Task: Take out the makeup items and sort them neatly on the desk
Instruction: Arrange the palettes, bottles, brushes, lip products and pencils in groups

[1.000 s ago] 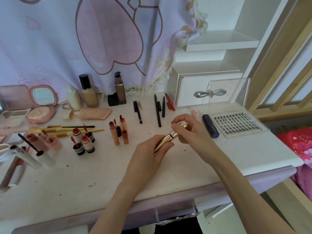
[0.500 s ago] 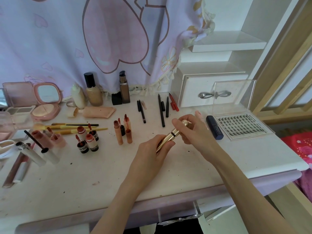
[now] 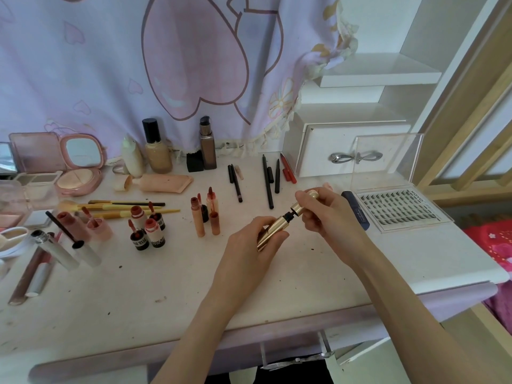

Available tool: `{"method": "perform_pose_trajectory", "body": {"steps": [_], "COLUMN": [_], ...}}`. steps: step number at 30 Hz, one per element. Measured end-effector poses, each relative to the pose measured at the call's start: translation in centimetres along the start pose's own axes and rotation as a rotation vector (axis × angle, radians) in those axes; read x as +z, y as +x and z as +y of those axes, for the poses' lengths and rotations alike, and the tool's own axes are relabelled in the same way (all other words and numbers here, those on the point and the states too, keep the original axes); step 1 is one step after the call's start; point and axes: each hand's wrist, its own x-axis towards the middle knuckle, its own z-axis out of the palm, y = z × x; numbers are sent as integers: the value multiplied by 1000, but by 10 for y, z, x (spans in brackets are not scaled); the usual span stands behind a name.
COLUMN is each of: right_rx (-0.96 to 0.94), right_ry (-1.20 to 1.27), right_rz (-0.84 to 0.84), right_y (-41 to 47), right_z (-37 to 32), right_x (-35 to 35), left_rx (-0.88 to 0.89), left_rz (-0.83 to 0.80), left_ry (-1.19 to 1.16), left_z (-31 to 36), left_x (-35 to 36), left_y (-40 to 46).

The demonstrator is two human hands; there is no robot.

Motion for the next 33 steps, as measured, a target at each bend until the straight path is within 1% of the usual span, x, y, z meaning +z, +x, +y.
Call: {"method": "perform_pose_trajectory", "body": {"steps": [3, 5, 7, 11, 17, 20, 25, 33], "right_rx": [7, -5, -7, -9, -184, -246, -290, -283], "right_ry": [13, -9, -45, -189, -404, -491, -647, -705], "right_rz": [16, -18, -75, -247, -371, -422, -422, -436], "right_y": [-2, -5, -11, -23, -26, -28, -26, -33], "right_z": [3, 5, 9, 20, 22, 25, 32, 28], "right_x": [0, 0, -1, 7, 50, 72, 89, 70], "left_rx": [-41, -44, -20, 8, -10, -54, -110, -81], "left_rz": [22, 9, -11, -30, 52, 73, 100, 66], "left_ry": [-8, 44, 111, 233, 407, 480, 496, 461], "left_z": [1, 1, 1, -10, -33, -45, -57, -58], "left_x": [-2, -5, -12, -39, -85, -106, -127, -128], "left_y": [0, -5, -15, -35, -55, -64, -75, -79]}}
